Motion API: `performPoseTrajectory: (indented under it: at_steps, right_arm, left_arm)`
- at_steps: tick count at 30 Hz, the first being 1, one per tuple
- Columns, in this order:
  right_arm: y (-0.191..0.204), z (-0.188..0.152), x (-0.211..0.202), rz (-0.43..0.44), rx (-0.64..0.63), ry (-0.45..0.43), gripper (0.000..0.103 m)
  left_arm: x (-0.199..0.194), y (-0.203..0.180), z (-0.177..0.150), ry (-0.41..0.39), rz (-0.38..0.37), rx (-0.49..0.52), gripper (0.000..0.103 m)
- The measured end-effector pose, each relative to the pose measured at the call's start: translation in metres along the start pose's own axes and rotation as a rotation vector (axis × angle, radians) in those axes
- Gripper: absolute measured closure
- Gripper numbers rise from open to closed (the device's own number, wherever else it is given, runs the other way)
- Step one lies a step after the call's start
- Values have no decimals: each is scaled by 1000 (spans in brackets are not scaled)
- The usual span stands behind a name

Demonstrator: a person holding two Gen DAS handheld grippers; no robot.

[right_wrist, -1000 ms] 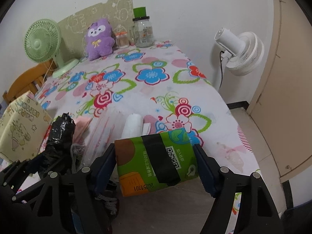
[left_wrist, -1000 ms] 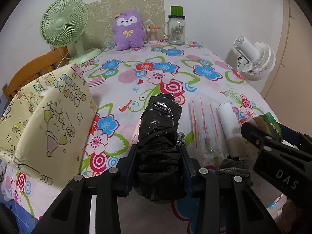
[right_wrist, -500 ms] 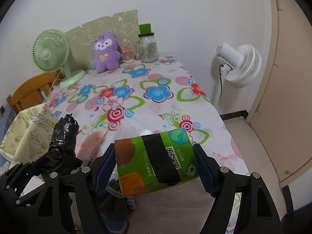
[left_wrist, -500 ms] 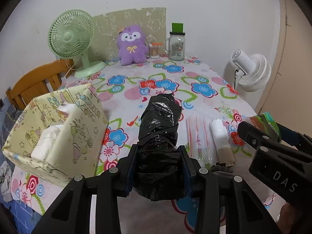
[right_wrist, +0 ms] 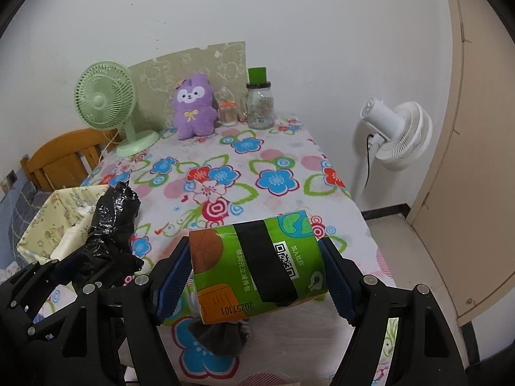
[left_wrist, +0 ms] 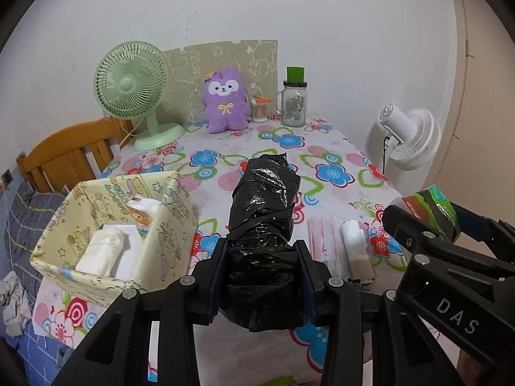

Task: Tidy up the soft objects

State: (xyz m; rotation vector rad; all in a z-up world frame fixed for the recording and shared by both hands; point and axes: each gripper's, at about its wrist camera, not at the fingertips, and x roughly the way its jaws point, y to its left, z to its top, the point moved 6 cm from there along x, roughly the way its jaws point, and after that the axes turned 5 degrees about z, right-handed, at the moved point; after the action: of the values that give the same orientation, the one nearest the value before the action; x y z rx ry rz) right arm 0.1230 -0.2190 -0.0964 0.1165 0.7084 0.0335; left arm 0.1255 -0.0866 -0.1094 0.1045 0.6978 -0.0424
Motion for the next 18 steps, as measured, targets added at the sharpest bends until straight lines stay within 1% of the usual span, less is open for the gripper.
performPoseTrajectory:
  at_steps: [5, 12, 18]
  right_arm:
    - [11, 3, -7, 6, -12, -6, 24]
    - [28, 11, -17, 19, -30, -26, 24]
    - [44, 17, -22, 24, -58, -34, 24]
  left_arm:
    - [-8, 8, 2, 0, -14, -7, 62]
    - [-20, 19, 10, -29, -1, -1, 62]
    - [-23, 31, 14, -25, -3, -12, 62]
